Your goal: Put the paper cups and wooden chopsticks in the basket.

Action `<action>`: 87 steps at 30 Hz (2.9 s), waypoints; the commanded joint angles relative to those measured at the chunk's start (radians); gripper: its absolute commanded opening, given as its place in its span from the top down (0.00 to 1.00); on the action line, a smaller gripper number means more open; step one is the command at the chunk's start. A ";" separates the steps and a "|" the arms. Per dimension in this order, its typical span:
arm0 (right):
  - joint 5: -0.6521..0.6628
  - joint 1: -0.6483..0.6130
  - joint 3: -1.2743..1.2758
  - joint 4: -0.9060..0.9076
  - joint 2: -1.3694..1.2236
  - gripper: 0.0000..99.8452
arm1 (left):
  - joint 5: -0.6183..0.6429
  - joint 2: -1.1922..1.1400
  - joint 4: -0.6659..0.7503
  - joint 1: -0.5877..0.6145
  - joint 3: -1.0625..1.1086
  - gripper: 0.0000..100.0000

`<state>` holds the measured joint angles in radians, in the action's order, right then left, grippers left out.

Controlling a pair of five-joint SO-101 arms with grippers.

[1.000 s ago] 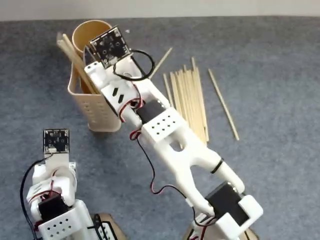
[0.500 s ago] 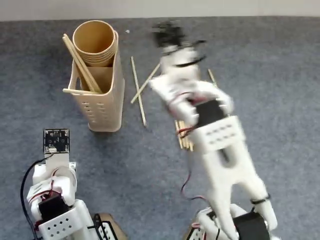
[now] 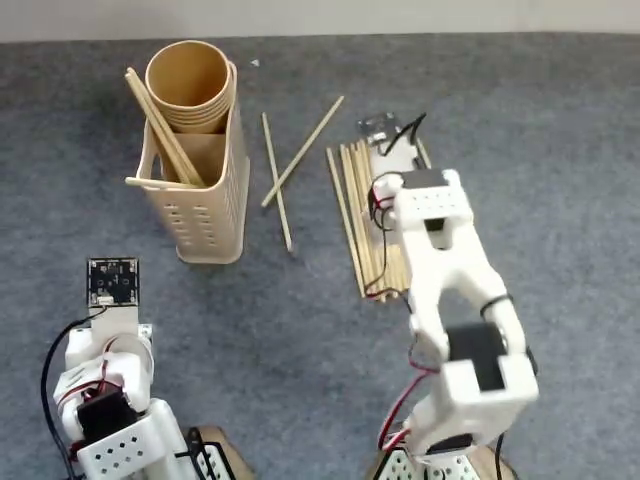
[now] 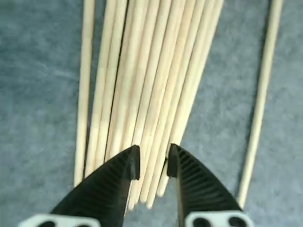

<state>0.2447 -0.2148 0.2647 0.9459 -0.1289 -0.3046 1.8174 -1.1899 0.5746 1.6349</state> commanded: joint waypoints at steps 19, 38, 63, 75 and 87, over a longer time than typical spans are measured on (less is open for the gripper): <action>0.005 0.093 -0.010 -0.143 -0.208 0.97 | -0.008 0.002 0.020 -0.015 -0.002 0.83; -0.046 0.047 -0.262 0.116 0.142 1.00 | -0.008 0.002 0.020 -0.015 -0.002 0.83; -0.229 -0.479 -1.158 -0.044 -0.093 0.97 | -0.008 0.002 0.020 -0.016 -0.002 0.83; -0.265 -0.575 -1.248 -0.094 -0.096 0.98 | -0.009 0.002 0.020 -0.056 0.022 0.83; -0.262 -0.483 -1.257 -0.030 -0.090 0.98 | -0.009 0.002 0.021 -0.058 0.025 0.83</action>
<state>-0.0130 -0.7472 -0.9475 0.8738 -0.2332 -0.3046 1.8174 -1.1884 0.5301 1.6625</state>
